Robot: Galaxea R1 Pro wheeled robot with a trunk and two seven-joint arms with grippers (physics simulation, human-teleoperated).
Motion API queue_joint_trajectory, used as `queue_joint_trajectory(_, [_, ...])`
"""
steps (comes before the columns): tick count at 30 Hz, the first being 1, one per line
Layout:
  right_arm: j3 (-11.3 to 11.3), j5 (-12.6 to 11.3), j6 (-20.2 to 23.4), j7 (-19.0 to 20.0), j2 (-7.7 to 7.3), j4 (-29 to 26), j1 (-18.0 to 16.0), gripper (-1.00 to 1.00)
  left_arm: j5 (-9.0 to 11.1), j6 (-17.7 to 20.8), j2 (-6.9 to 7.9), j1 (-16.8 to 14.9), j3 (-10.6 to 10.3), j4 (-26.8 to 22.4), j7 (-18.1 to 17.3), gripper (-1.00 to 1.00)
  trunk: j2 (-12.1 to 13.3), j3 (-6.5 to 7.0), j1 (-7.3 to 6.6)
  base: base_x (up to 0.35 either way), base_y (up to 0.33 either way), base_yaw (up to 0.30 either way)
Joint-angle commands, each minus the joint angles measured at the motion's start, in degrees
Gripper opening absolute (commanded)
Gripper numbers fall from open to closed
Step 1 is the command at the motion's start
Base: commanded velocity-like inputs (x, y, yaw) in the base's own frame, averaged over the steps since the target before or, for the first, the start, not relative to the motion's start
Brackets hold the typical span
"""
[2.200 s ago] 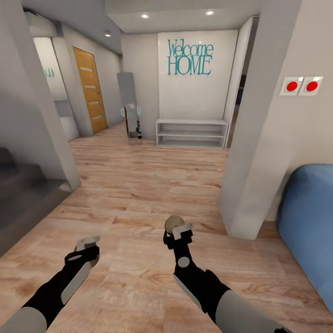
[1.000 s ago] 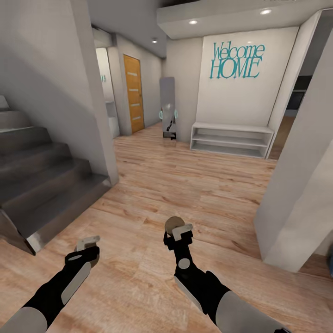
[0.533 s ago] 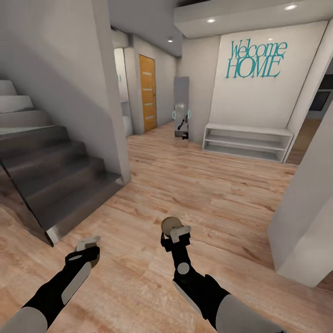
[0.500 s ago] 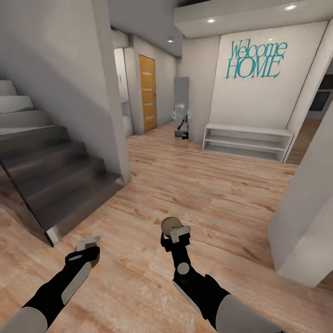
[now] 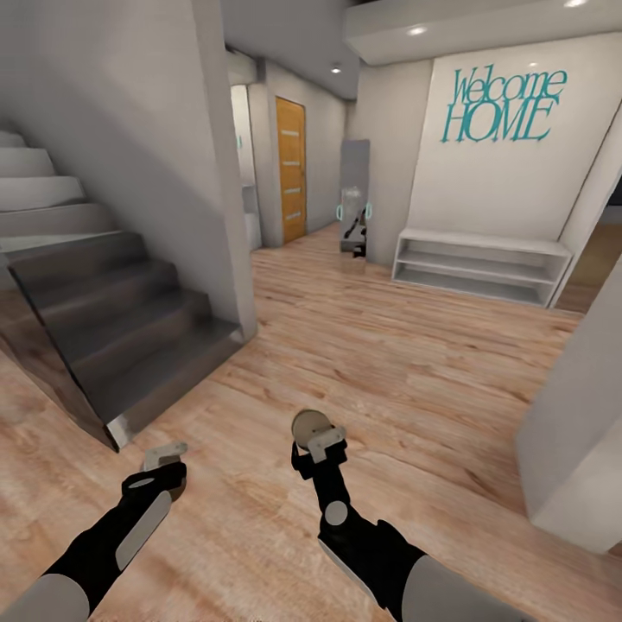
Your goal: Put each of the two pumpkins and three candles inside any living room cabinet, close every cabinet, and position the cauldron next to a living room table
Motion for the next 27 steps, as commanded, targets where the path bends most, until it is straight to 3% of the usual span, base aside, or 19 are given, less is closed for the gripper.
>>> queue_joint_trajectory(1, [0.0, -0.04, -0.19, -0.19, -0.02, 0.03, 0.01, -1.0, -0.01, 0.01, 0.0, 0.0, 0.01, 0.02, -0.11, -1.0, 0.41, 0.11, -0.23, 0.0, 0.0, 0.154])
queue_joint_trajectory(12, [0.11, 0.11, -0.84, -2.87, 0.04, -0.52, 0.09, -1.0, -0.01, 0.01, 0.01, 0.0, 0.1, 0.02, -0.13, -1.0, 4.83, 1.93, -2.64, 0.0, 0.0, 0.04])
queue_joint_trajectory(16, [0.2, -0.14, -0.8, -10.1, 1.2, -0.36, 0.76, -1.0, -0.01, 0.01, 0.08, 0.0, 0.1, 0.03, -0.09, -1.0, 6.43, 2.52, -3.52, 0.0, 0.0, 0.239])
queue_joint_trajectory(23, [0.23, -0.34, -0.61, -10.7, 1.39, 0.31, 0.81, -1.0, -0.01, -0.1, 0.01, 0.0, 0.14, 1.39, -0.13, -1.0, 9.24, 3.53, -5.06, 0.0, 0.0, 0.274])
queue_joint_trajectory(25, [0.93, -0.34, -0.59, -10.65, 1.5, 0.95, 0.8, -1.0, -0.01, -0.14, -0.16, 0.0, 0.18, 2.05, -0.14, -1.0, 10.04, 3.82, -5.5, 0.0, 0.0, 0.275])
queue_joint_trajectory(27, [3.03, -0.34, -0.59, -10.62, 1.62, 1.35, 0.8, -1.0, -0.01, -0.16, -0.47, 0.0, 0.19, 2.34, -0.13, -1.0, 10.84, 4.1, -5.94, 0.0, 0.0, 0.275])
